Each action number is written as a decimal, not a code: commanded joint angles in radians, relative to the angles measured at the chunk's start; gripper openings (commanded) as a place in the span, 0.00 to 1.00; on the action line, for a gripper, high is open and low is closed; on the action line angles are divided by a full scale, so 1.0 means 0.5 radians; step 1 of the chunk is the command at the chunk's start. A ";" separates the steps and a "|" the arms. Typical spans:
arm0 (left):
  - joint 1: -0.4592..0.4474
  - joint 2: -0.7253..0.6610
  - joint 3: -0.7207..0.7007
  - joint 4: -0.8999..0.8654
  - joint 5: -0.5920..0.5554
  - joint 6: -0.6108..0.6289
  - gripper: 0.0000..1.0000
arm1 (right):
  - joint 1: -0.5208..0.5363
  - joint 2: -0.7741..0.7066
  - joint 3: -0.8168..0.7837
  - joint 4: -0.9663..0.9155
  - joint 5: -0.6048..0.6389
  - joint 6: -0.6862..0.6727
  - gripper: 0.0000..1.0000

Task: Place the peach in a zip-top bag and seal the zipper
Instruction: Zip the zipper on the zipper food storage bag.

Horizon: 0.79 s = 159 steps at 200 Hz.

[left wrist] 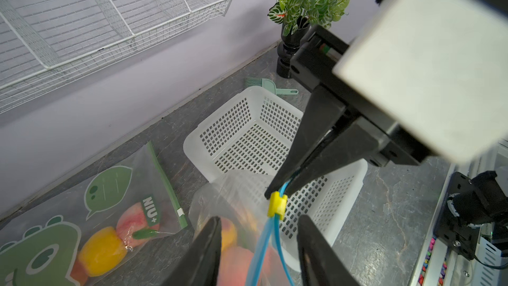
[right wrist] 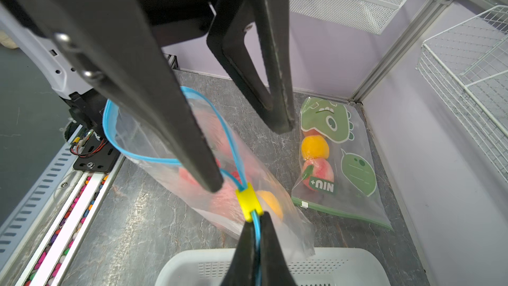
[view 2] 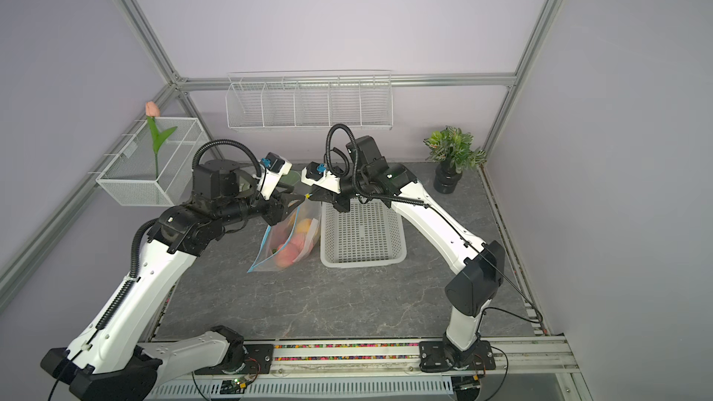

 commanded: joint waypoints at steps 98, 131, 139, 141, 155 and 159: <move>-0.016 0.092 0.050 -0.037 0.120 0.117 0.32 | 0.011 0.074 0.101 -0.102 -0.126 -0.002 0.07; -0.017 0.107 0.041 -0.037 0.121 0.121 0.29 | 0.010 0.074 0.105 -0.102 -0.126 -0.002 0.07; -0.017 0.108 0.044 -0.035 0.119 0.119 0.28 | 0.009 0.077 0.109 -0.101 -0.127 -0.001 0.07; -0.017 0.108 0.044 -0.036 0.119 0.118 0.27 | 0.010 0.077 0.108 -0.104 -0.126 -0.001 0.07; -0.019 0.111 0.047 -0.035 0.120 0.117 0.21 | 0.011 0.077 0.108 -0.102 -0.129 0.001 0.07; -0.017 0.111 0.047 -0.036 0.120 0.118 0.19 | 0.009 0.077 0.108 -0.102 -0.131 0.002 0.07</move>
